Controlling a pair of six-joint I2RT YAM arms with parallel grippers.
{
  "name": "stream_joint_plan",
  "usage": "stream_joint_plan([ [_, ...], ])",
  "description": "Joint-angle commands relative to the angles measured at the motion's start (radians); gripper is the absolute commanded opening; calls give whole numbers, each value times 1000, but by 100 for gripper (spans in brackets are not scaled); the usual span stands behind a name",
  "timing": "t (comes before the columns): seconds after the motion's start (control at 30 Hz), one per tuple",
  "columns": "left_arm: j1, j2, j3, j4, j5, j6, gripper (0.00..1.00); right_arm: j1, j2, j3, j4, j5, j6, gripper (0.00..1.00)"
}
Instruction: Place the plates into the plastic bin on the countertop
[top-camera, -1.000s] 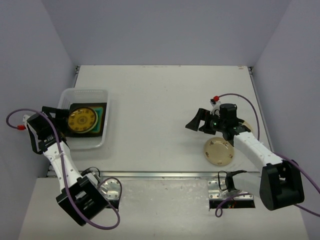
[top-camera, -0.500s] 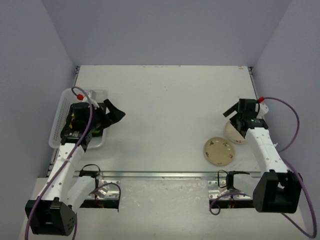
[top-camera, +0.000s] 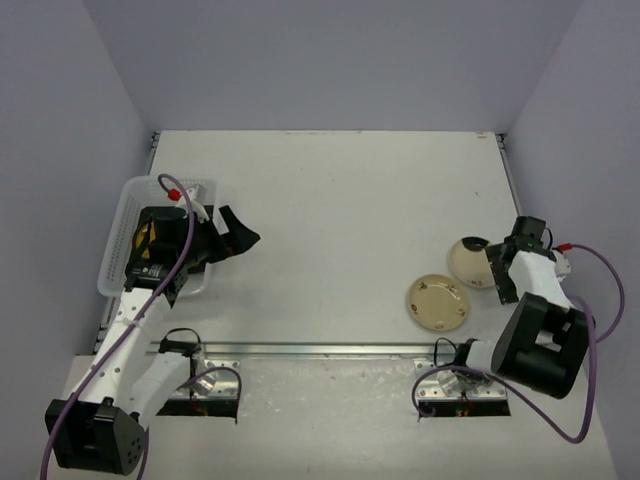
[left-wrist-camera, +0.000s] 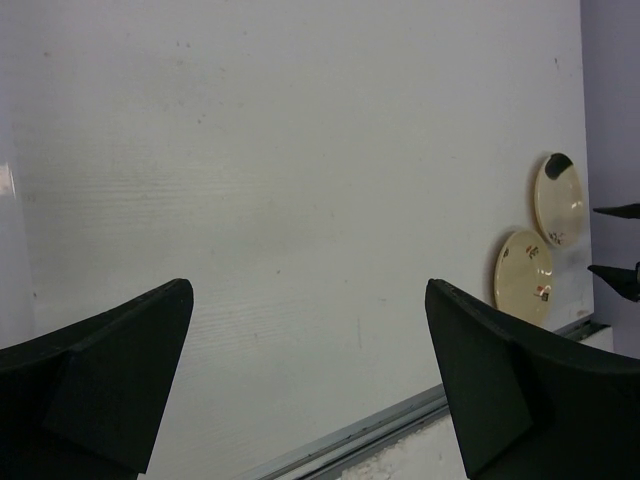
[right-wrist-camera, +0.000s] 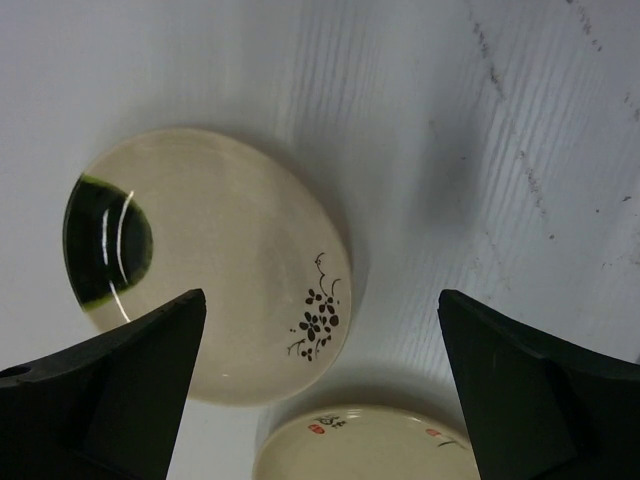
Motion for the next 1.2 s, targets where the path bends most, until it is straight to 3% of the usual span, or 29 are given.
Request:
stream_joint_plan([
  [0.0, -14, -23, -5, 50, 64, 26, 100, -9, 82, -62, 179, -83, 51, 99],
  [0.23, -18, -27, -8, 57, 93, 30, 100, -8, 248, -122, 306, -109, 73, 95],
  [0.3, -20, -28, -10, 57, 93, 30, 100, -6, 285, -121, 315, -119, 79, 83],
  [0.47, -33, -30, -11, 57, 86, 27, 100, -9, 360, -106, 343, -173, 68, 26],
  [0.5, -39, -31, -11, 57, 84, 26, 100, -8, 357, -107, 348, -177, 66, 9],
  [0.53, -42, -31, -11, 57, 83, 25, 100, -8, 351, -111, 355, -182, 62, 2],
  [0.7, -44, -14, -10, 58, 88, 25, 100, 10, 308, -127, 444, -272, 27, 0],
  [0.93, -44, -10, -11, 58, 83, 16, 100, 164, 234, -37, 491, -339, -84, 0],
  [1.17, -44, -7, -45, 121, 132, -56, 100, 461, 133, 71, 406, -288, -191, 0],
])
